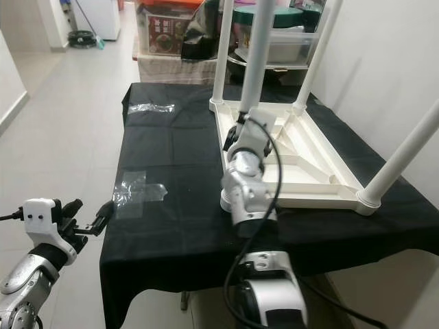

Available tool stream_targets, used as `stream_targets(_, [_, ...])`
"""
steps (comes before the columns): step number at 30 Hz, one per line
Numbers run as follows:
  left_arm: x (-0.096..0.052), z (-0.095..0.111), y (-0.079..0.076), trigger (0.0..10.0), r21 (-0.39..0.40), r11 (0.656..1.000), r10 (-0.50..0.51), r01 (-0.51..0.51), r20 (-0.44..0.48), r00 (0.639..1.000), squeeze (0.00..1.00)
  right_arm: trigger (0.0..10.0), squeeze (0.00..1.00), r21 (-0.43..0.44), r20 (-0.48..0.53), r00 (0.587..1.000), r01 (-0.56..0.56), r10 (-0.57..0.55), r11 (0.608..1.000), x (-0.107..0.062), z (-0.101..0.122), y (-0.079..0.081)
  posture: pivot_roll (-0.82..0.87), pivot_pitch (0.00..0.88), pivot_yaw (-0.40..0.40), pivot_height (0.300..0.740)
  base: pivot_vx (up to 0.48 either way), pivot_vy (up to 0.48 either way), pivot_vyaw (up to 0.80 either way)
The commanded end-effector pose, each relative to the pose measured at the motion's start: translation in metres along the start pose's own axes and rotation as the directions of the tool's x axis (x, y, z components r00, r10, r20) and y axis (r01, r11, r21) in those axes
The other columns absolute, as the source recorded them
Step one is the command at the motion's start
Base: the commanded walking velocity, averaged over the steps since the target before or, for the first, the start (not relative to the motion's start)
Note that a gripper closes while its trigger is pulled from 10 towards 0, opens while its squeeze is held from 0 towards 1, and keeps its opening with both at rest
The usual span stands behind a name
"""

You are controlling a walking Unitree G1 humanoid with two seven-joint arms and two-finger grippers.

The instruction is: Building children table

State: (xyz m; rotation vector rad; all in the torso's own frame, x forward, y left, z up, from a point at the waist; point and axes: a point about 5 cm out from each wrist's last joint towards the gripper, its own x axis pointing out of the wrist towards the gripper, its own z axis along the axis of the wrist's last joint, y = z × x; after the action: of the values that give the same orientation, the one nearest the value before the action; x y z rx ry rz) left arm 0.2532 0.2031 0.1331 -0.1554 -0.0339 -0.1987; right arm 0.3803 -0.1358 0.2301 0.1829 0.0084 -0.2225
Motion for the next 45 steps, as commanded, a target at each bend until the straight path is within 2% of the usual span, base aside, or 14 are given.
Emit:
stream_targets(1, [0.000, -0.004, 0.002, 10.0, 0.006, 1.000, -0.002, 0.002, -0.016, 1.000, 0.00, 10.0, 0.00, -0.019, 0.019, 0.999, -0.044, 0.044, 0.999, 0.003, 0.009, -0.006, 0.05, 0.000, -0.094, 0.740, 0.000, 0.000, 0.00])
stream_targets(7, [0.001, -0.004, 0.001, 10.0, 0.007, 1.000, -0.009, 0.009, -0.017, 1.000, 0.00, 10.0, 0.00, -0.082, 0.024, 0.992, -0.125, 0.127, 0.989, 0.008, 0.018, -0.011, 0.05, 0.000, -0.092, 0.740, 0.000, 0.000, 0.00])
stream_targets(11, [0.002, -0.004, 0.001, 10.0, 0.013, 1.000, -0.017, 0.017, -0.017, 1.000, 0.00, 10.0, 0.00, -0.168, -0.022, 0.971, -0.240, 0.239, 0.956, 0.015, 0.023, -0.015, 0.05, 0.000, -0.092, 0.740, 0.000, 0.000, 0.00])
stream_targets(16, [0.002, -0.003, 0.002, 10.0, 0.018, 1.000, -0.020, 0.020, -0.017, 1.000, 0.00, 10.0, 0.00, -0.200, -0.039, 0.956, -0.292, 0.290, 0.935, 0.020, 0.027, -0.017, 0.05, 0.000, -0.092, 0.740, 0.000, 0.000, 0.00])
stream_targets(17, [0.002, -0.003, 0.002, 10.0, 0.020, 1.000, -0.022, 0.023, -0.017, 1.000, 0.00, 10.0, 0.00, -0.209, -0.060, 0.932, -0.363, 0.358, 0.908, 0.022, 0.029, -0.015, 0.05, 0.000, -0.092, 0.740, 0.000, 0.000, 0.00])
stream_targets(23, [0.002, -0.003, 0.002, 10.0, 0.023, 0.999, -0.026, 0.026, -0.018, 0.999, 0.00, 10.0, 0.00, -0.230, -0.057, 0.908, -0.417, 0.415, 0.879, 0.024, 0.035, -0.016, 0.06, 0.000, -0.099, 0.740, 0.000, 0.000, 0.00])
stream_targets(27, [0.002, -0.004, 0.002, 10.0, 0.023, 0.999, -0.027, 0.027, -0.020, 0.999, 0.00, 10.0, 0.00, -0.250, -0.067, 0.870, -0.488, 0.488, 0.836, 0.025, 0.039, -0.016, 0.05, 0.000, -0.098, 0.740, 0.000, 0.000, 0.00])
stream_targets(28, [0.002, -0.005, 0.001, 10.0, 0.022, 0.999, -0.028, 0.029, -0.022, 0.999, 0.00, 7.1, 0.00, -0.257, -0.074, 0.866, -0.496, 0.495, 0.829, 0.027, 0.039, -0.018, 0.05, 0.000, -0.098, 0.740, 0.000, 0.000, 0.00])
stream_targets(30, [0.002, -0.005, 0.001, 10.0, 0.022, 0.999, -0.029, 0.029, -0.023, 0.999, 0.00, 7.1, 0.00, -0.263, -0.078, 0.865, -0.497, 0.495, 0.827, 0.027, 0.038, -0.019, 0.05, 0.000, -0.098, 0.740, 0.000, 0.000, 0.00])
stream_targets(31, [0.002, -0.005, 0.001, 10.0, 0.022, 0.999, -0.030, 0.031, -0.023, 0.999, 0.00, 0.7, 0.00, -0.261, -0.083, 0.864, -0.500, 0.496, 0.826, 0.029, 0.038, -0.021, 0.05, 0.000, -0.099, 0.740, 0.000, 0.000, 0.00])
stream_targets(32, [0.002, -0.005, 0.001, 10.0, 0.022, 0.999, -0.030, 0.031, -0.023, 0.999, 0.00, 0.7, 0.00, -0.261, -0.083, 0.864, -0.500, 0.496, 0.826, 0.029, 0.038, -0.021, 0.05, 0.000, -0.099, 0.740, 0.000, 0.000, 0.00])
stream_targets(33, [0.002, -0.005, 0.001, 10.0, 0.022, 0.999, -0.031, 0.031, -0.023, 0.999, 0.00, 0.0, 0.00, -0.258, -0.087, 0.860, -0.507, 0.503, 0.822, 0.030, 0.038, -0.022, 0.05, 0.000, -0.099, 0.740, 0.000, 0.000, 0.00])
stream_targets(42, [0.003, -0.005, 0.002, 10.0, 0.026, 0.999, -0.032, 0.032, -0.023, 0.999, 0.00, 0.0, 0.00, -0.264, -0.107, 0.851, -0.523, 0.514, 0.811, 0.034, 0.036, -0.028, 0.05, 0.000, -0.101, 0.740, 0.000, 0.000, 0.00])
stream_targets(45, [0.003, -0.005, 0.002, 10.0, 0.026, 0.999, -0.032, 0.033, -0.022, 0.999, 0.00, 0.0, 0.00, -0.240, -0.109, 0.867, -0.498, 0.486, 0.834, 0.037, 0.033, -0.033, 0.06, 0.000, -0.103, 0.740, 0.000, 0.000, 0.00])
